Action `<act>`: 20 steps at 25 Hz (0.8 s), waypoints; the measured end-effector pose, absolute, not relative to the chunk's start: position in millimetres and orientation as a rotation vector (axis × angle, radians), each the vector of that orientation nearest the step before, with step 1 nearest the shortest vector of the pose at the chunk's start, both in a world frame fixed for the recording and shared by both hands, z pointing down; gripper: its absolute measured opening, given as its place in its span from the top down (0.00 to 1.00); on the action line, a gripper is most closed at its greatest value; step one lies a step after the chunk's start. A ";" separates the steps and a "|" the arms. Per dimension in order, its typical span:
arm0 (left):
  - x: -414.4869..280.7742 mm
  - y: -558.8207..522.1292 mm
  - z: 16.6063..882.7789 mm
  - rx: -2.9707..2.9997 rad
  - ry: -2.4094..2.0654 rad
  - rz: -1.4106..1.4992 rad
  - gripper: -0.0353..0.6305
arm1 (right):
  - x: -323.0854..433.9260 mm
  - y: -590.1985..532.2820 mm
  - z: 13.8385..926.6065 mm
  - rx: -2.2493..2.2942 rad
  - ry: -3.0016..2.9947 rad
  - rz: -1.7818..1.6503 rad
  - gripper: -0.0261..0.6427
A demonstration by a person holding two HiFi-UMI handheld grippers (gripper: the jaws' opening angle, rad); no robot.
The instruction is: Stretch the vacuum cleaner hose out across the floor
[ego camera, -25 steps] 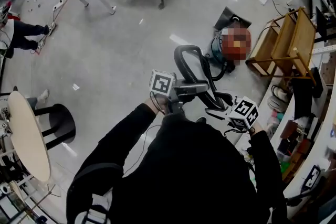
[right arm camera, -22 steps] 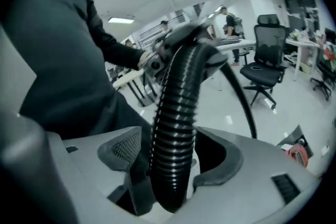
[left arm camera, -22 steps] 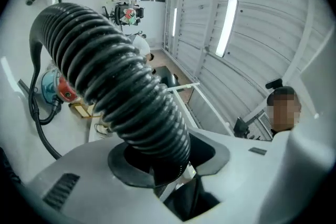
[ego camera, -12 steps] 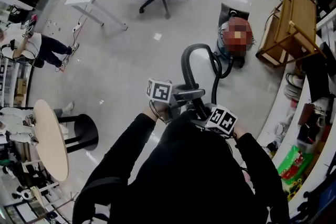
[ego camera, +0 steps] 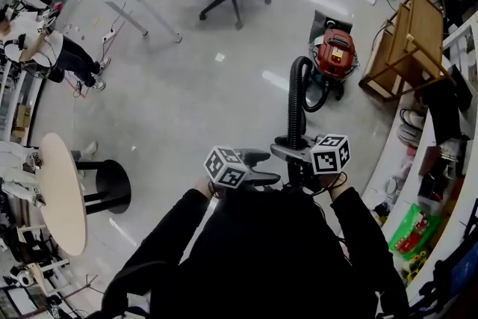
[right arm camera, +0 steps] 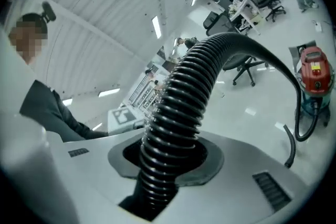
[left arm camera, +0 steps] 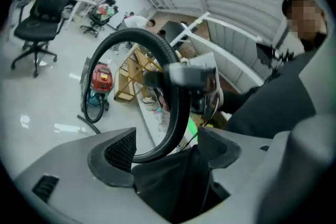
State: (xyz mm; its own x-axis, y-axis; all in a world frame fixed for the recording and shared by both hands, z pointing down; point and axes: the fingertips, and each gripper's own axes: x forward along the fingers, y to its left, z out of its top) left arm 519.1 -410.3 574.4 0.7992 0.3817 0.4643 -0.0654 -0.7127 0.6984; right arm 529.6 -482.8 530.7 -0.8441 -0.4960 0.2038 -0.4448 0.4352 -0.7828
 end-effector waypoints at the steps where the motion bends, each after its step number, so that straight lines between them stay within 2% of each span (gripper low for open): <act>1: 514.0 -402.5 580.5 2.315 0.273 0.840 0.41 | 525.3 -490.6 525.1 -0.879 2.562 -1.405 0.76; 3: 507.2 -391.6 585.9 2.424 0.354 0.879 0.41 | 517.2 -509.8 515.8 -0.945 2.453 -1.410 0.76; 6: 499.4 -382.7 581.2 2.449 0.425 0.789 0.41 | 499.0 -538.3 506.6 -1.074 2.288 -1.414 0.76; 10: 473.3 -398.0 606.5 2.498 0.320 0.781 0.41 | 455.0 -569.5 492.4 -1.154 2.152 -1.390 0.77; 11: 464.4 -398.5 602.8 2.487 0.340 0.739 0.51 | 445.4 -575.7 492.5 -1.180 2.137 -1.392 0.77; 12: 454.8 -395.4 595.3 2.474 0.372 0.698 0.73 | 437.3 -579.1 494.6 -1.195 2.123 -1.404 0.77; 13: 446.3 -391.5 586.1 2.465 0.404 0.662 0.75 | 430.2 -580.2 497.1 -1.197 2.119 -1.420 0.77; 14: 439.9 -388.8 576.2 2.454 0.429 0.633 0.75 | 424.4 -579.6 499.4 -1.193 2.128 -1.435 0.75; 18: 425.3 -383.0 551.1 2.356 0.474 0.575 0.75 | 419.7 -558.8 496.4 -1.161 2.113 -1.469 0.50; 20: 420.5 -380.0 541.9 2.332 0.456 0.560 0.75 | 426.2 -529.0 489.4 -1.134 2.024 -1.435 0.47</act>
State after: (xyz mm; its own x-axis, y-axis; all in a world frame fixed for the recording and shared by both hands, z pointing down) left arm 420.5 -380.0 541.9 0.8455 0.4627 0.2666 0.1670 -0.7033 0.6910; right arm 426.2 -529.0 489.4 -0.5845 -0.8023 0.1210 -0.3796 0.1386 -0.9147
